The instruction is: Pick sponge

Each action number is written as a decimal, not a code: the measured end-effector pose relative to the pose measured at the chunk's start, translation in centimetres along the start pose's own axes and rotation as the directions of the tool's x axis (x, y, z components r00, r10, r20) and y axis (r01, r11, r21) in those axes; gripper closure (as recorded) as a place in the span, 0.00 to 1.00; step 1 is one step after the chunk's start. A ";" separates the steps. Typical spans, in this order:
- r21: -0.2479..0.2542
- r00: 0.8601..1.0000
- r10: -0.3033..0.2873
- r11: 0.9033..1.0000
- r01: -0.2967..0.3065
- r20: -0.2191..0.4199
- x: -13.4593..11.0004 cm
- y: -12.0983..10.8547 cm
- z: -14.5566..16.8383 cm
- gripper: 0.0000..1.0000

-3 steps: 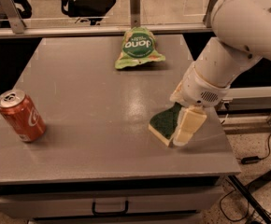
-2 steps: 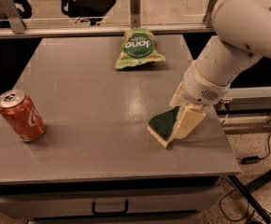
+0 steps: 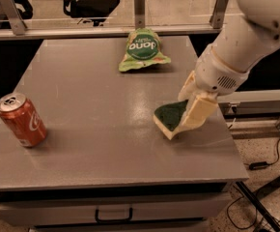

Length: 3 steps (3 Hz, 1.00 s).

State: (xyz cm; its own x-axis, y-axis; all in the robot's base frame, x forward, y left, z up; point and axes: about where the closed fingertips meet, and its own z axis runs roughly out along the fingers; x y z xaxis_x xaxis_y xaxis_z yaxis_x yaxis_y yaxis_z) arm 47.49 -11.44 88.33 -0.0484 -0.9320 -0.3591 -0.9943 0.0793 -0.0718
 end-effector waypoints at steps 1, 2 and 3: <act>0.012 0.999 -0.015 1.000 0.014 0.049 -1.3 -0.2 -2.9 1.00; 0.023 0.994 -0.040 0.999 0.038 0.099 -2.7 -0.2 -5.8 1.00; 0.038 0.987 -0.060 0.998 0.055 0.151 -3.7 -0.2 -8.0 1.00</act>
Offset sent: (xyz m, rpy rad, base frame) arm -0.0061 0.0036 0.1041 0.1555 -0.0594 0.0652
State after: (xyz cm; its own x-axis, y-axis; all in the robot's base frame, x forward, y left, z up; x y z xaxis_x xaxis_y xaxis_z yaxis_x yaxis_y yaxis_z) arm 47.13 -10.84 97.16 0.0267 -0.8712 -0.4903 -0.9910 0.0412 -0.1273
